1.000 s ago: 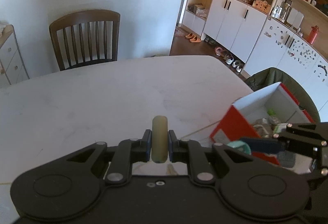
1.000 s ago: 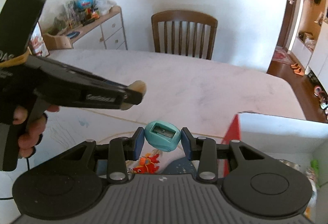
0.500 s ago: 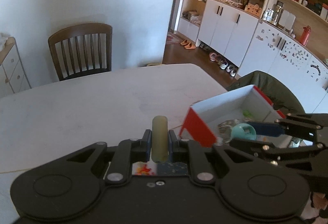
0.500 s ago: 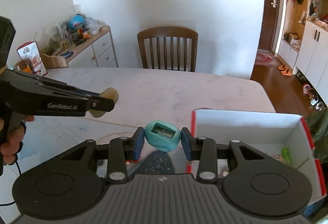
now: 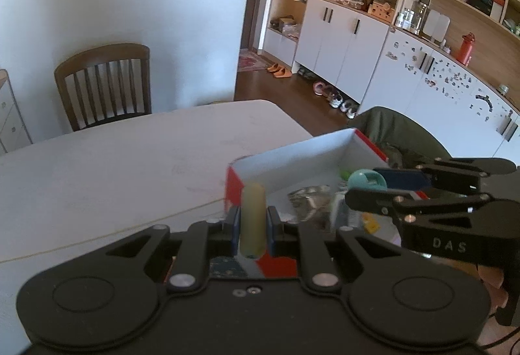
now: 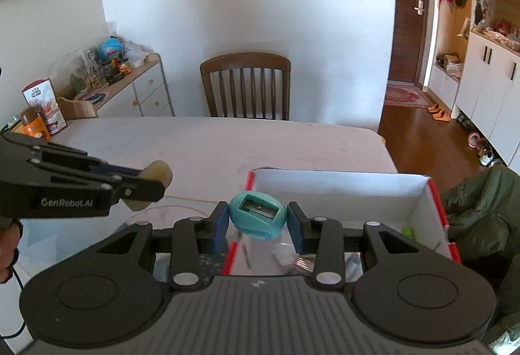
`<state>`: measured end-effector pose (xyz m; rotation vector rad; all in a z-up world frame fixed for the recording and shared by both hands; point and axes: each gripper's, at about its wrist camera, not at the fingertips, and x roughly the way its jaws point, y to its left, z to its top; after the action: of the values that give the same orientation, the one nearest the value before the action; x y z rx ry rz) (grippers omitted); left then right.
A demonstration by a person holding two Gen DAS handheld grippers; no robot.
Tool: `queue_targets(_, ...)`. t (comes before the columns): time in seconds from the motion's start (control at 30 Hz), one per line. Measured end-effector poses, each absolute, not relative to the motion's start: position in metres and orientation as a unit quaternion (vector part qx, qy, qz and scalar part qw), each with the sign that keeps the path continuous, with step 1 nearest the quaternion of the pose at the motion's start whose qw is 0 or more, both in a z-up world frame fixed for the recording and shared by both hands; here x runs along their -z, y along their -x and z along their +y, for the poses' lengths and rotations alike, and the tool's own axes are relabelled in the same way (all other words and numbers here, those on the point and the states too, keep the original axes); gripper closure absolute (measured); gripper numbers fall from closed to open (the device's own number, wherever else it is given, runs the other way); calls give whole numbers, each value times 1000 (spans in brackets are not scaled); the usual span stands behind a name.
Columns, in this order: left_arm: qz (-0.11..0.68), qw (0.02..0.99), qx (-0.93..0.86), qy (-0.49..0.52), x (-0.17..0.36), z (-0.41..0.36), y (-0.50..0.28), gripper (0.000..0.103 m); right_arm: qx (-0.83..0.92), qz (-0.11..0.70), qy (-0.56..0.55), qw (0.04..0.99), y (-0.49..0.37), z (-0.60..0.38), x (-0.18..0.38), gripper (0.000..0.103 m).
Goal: Organize objects
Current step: 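Carry the beige cylinder and teal sharpener into the shoebox with both tools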
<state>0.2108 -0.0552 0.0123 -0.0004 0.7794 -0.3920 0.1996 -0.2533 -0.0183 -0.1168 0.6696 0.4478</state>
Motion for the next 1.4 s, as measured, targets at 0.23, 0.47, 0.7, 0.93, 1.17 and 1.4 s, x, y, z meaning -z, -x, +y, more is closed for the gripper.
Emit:
queue_targets(0.23,385,901,198,-1,-3,-92,-211,89,-203,330,52,921,-207,-294,21,65)
queue_targets(0.47,399,894,201,-4,13,-123,-220,89,-187,343,54,919,-218,-331,32,65)
queue_targets(0.7,418,888,191,-16,36,-154,-237,89,-173,366,61,912,-239,-361,52,65)
queue_targets(0.93,443,880,171,-28,64,-171,-263,89,-169,392,73,901,-269,-371,81,65)
queue_targets(1.17,459,874,150,-48,85,-183,-287,89,-175,414,84,889,-301,-366,108,65)
queue_targets(1.4,469,869,139,-76,96,-193,-302,89,-178,432,93,879,-333,-356,125,65)
